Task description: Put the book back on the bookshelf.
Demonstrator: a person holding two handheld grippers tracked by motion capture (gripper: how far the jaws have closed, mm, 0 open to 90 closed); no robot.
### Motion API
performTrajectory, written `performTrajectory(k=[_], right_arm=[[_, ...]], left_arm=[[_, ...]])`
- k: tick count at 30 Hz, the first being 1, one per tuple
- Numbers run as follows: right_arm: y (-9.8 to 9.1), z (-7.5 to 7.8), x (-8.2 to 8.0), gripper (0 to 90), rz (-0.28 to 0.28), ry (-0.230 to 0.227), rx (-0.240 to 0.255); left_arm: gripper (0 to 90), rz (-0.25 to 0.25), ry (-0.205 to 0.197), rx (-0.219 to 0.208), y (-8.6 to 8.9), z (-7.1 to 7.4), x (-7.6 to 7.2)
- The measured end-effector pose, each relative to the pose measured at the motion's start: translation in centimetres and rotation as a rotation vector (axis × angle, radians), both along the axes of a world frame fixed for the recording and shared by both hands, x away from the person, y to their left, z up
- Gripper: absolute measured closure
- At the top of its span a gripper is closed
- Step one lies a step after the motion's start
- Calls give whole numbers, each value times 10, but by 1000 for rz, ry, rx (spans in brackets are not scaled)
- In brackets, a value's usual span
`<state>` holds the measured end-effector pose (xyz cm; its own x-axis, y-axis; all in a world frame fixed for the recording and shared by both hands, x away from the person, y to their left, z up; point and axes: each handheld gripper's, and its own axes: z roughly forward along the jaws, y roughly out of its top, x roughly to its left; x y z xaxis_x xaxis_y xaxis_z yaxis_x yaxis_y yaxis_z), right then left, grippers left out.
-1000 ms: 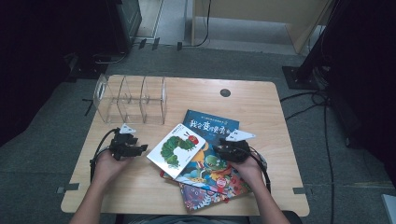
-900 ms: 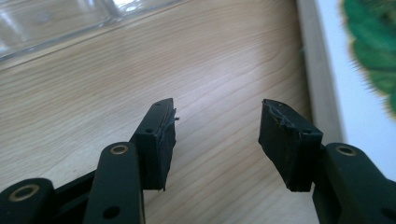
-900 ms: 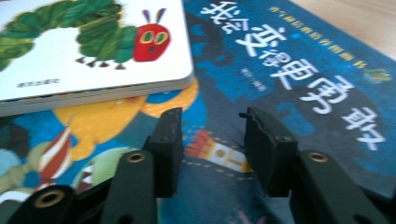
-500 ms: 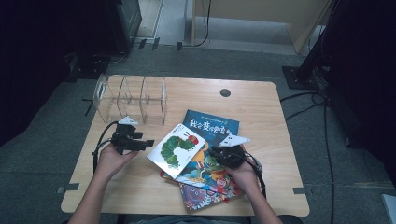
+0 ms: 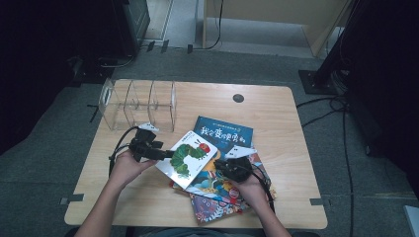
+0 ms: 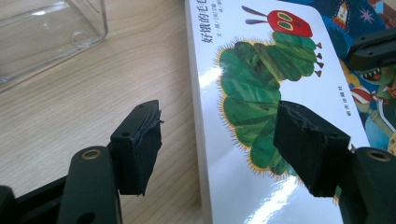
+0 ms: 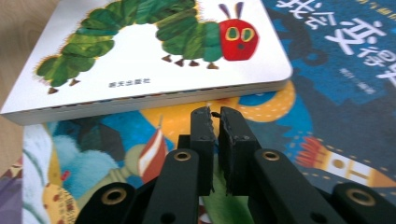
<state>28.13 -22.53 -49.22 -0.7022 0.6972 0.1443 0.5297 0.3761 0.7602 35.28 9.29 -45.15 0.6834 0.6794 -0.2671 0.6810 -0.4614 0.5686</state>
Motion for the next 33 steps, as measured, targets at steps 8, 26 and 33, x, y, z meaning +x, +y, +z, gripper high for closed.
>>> performTrajectory(k=[8, 26, 33], right_arm=[[10, -1, -3, 856, 28, 4, 7], [21, -1, 4, 867, 66, -6, 0], [25, -1, 7, 869, 67, -17, -6]], left_arm=[[294, -35, 18, 38, -13, -1, 5], [262, -43, 145, 61, -21, -15, 11], [248, -50, 200, 28, -24, -20, 15]])
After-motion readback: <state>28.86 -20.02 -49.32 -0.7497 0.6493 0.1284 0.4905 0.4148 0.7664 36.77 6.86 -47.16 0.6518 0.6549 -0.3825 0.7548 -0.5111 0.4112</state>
